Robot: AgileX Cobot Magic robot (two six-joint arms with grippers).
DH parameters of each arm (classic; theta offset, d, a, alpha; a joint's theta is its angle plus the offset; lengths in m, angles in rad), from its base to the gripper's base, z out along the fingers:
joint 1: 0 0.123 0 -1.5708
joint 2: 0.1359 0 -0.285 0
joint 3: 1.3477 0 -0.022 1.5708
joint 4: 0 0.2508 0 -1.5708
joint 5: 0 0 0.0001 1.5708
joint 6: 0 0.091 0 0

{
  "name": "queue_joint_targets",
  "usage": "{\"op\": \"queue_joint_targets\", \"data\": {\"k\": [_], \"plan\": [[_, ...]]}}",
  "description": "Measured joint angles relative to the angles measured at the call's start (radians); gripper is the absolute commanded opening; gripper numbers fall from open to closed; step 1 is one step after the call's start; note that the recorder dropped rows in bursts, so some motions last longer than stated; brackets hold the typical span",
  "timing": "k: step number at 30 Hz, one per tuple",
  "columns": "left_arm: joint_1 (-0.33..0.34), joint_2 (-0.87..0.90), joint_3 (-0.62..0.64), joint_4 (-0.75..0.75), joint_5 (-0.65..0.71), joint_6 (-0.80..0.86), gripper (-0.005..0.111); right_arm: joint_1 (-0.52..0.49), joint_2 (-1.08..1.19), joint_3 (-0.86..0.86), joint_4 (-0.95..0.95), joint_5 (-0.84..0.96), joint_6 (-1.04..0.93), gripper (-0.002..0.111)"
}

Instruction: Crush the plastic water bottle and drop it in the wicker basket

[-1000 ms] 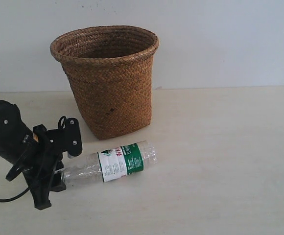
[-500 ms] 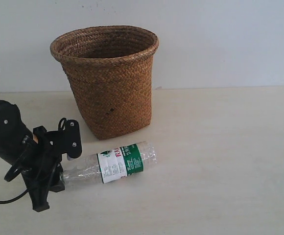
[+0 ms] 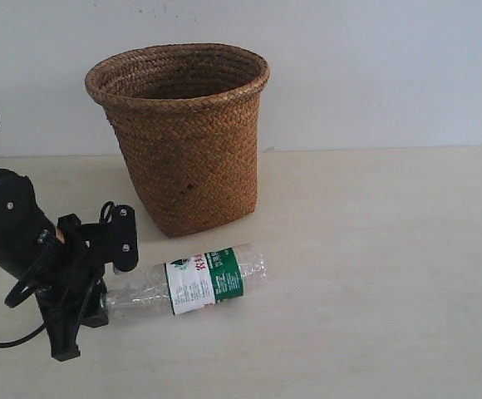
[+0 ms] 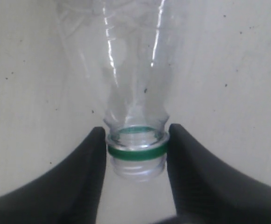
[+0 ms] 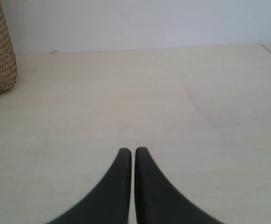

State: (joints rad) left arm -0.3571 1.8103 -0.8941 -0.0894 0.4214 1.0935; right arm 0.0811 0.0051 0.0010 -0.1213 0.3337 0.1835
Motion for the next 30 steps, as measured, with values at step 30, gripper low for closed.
{"op": "queue_joint_targets", "data": {"k": [30], "plan": [[0.000,-0.023,0.000,0.000,0.064,0.160,0.004,0.000,0.000,0.000,-0.052,-0.043,-0.027,0.000]]}}
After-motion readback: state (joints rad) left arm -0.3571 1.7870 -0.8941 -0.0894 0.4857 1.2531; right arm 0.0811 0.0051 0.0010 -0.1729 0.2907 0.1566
